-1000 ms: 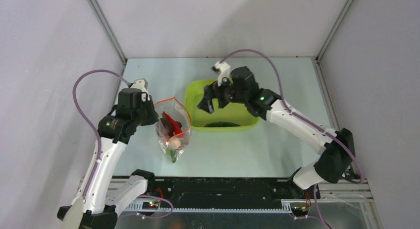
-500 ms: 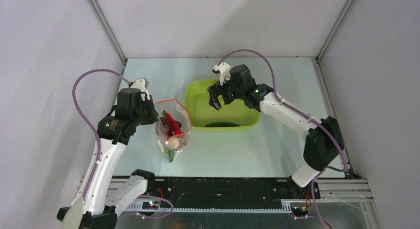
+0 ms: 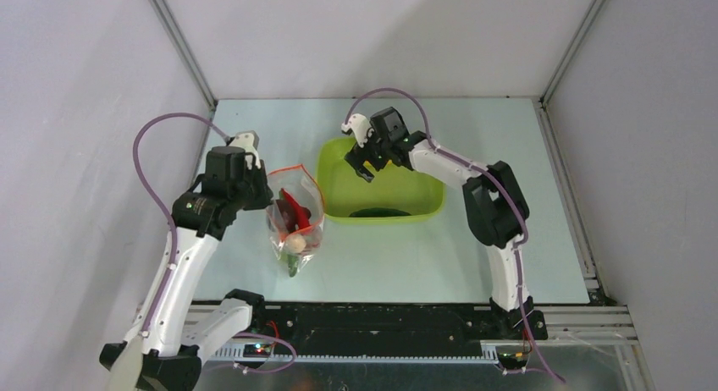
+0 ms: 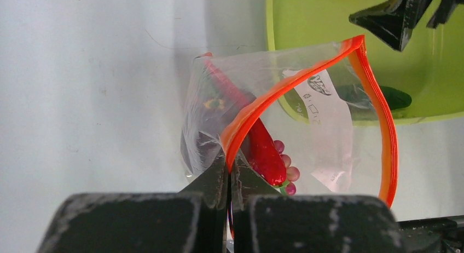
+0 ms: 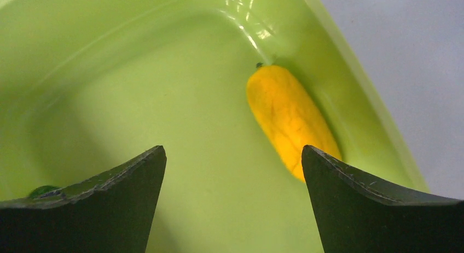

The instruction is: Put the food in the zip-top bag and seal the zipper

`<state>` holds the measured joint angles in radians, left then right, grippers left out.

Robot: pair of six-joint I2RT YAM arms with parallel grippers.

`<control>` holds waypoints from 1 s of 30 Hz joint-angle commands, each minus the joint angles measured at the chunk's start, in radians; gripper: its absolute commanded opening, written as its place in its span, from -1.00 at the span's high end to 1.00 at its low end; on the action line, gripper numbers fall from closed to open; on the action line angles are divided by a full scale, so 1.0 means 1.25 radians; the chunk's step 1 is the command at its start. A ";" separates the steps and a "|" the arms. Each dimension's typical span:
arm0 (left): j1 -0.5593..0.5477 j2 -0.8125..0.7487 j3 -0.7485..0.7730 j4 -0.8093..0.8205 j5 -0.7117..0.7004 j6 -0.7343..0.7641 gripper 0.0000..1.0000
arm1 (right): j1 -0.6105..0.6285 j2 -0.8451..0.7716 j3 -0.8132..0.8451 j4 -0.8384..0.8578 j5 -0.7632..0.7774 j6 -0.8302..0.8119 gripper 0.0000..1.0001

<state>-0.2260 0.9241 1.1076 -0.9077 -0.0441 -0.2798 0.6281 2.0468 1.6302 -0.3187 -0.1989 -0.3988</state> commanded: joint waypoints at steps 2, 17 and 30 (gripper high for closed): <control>0.001 0.026 0.038 0.010 0.011 0.038 0.99 | -0.020 0.084 0.095 0.030 -0.059 -0.117 -0.95; 0.002 0.059 0.052 0.011 0.016 0.043 1.00 | -0.028 0.193 0.184 -0.160 -0.031 -0.162 -0.63; 0.003 0.019 0.039 0.024 0.054 0.032 1.00 | -0.006 0.074 0.072 -0.197 -0.252 0.003 0.44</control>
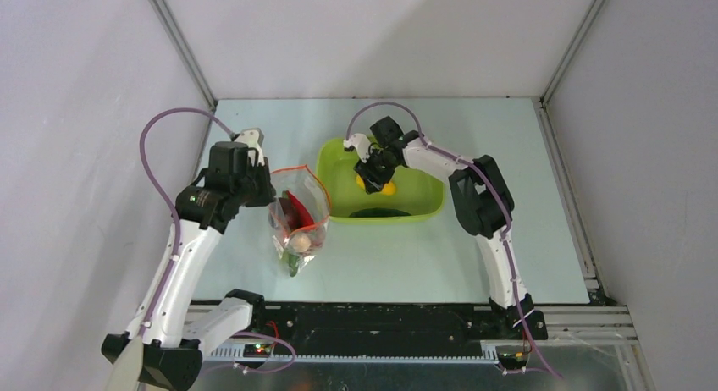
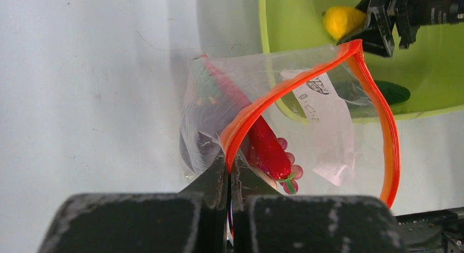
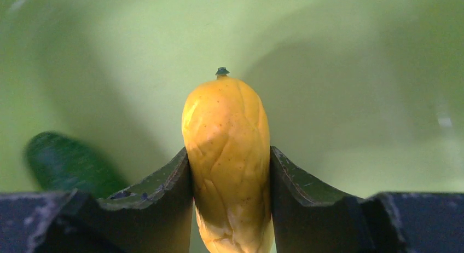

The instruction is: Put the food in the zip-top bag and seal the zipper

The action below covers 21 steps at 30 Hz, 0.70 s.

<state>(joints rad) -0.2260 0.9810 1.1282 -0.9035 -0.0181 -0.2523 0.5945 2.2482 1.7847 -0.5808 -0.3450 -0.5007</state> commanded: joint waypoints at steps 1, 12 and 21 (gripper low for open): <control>0.002 -0.029 0.019 0.022 0.038 0.008 1.00 | 0.024 -0.105 -0.075 0.030 -0.151 0.098 0.44; 0.002 -0.081 0.009 0.014 0.039 -0.002 1.00 | 0.082 -0.098 -0.104 0.051 -0.294 0.158 0.43; 0.002 -0.108 0.000 0.014 0.043 -0.012 1.00 | 0.066 -0.173 -0.167 0.214 -0.409 0.290 0.43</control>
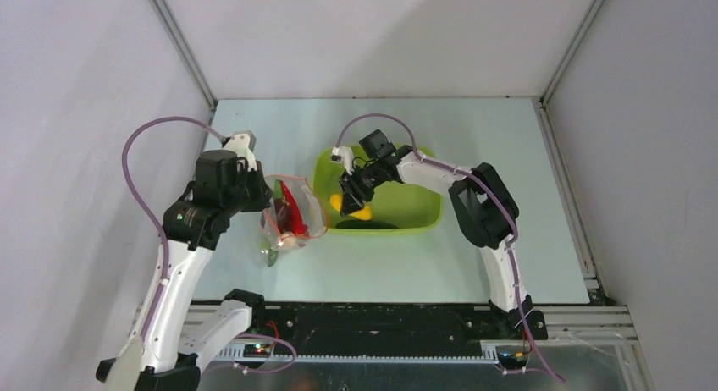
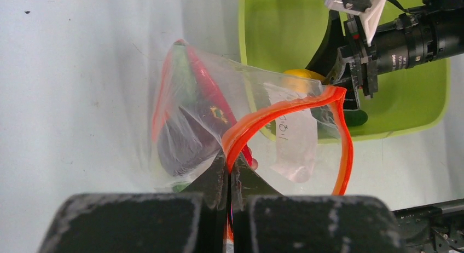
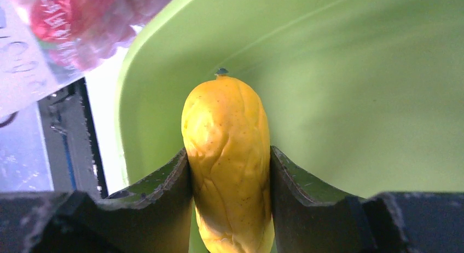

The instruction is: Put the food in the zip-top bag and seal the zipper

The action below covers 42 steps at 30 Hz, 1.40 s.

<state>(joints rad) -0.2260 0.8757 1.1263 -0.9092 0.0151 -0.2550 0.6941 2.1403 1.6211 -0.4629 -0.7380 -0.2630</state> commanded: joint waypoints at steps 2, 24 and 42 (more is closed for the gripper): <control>0.002 -0.029 -0.004 0.018 0.016 -0.013 1.00 | -0.016 -0.107 -0.071 0.197 -0.129 0.152 0.43; 0.003 -0.044 -0.013 0.021 0.010 -0.057 1.00 | 0.133 -0.450 -0.188 0.457 0.074 0.270 0.42; 0.002 -0.078 -0.041 0.024 0.035 -0.089 1.00 | 0.301 -0.347 -0.188 0.495 0.323 0.280 0.09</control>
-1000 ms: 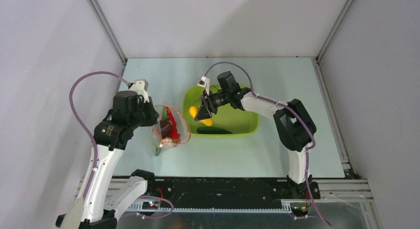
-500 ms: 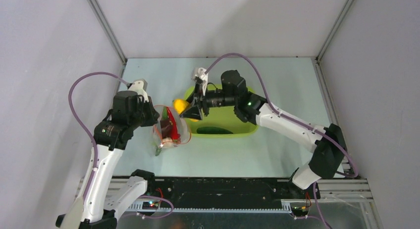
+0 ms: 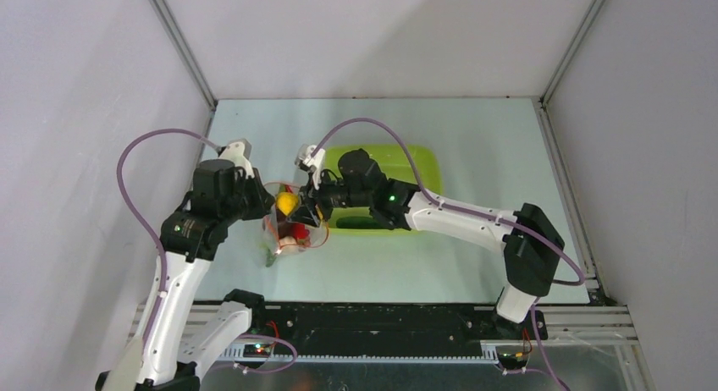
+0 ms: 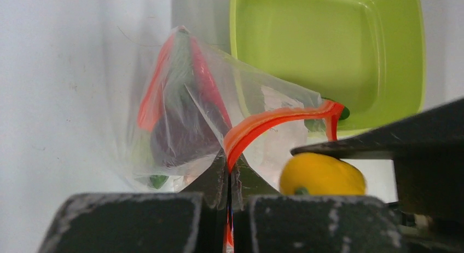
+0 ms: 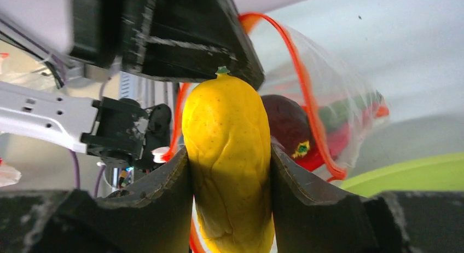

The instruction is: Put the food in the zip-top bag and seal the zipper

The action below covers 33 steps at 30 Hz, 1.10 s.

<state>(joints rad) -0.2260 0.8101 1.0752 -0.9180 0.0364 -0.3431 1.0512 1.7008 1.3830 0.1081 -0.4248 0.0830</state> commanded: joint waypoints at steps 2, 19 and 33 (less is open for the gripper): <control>0.003 -0.030 0.000 0.031 0.018 -0.021 1.00 | 0.020 0.003 0.003 0.027 0.098 -0.006 -0.05; 0.006 0.011 0.054 0.090 -0.098 -0.067 0.99 | -0.068 -0.166 -0.005 -0.181 0.082 -0.049 -0.99; 0.046 0.073 0.105 0.181 -0.234 0.059 0.98 | -0.374 -0.272 -0.153 -0.157 0.205 -0.143 -0.99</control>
<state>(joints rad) -0.1860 0.8982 1.1557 -0.8326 -0.1959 -0.3435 0.6292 1.3720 1.1923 -0.1101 -0.2390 -0.0097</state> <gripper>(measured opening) 0.010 0.993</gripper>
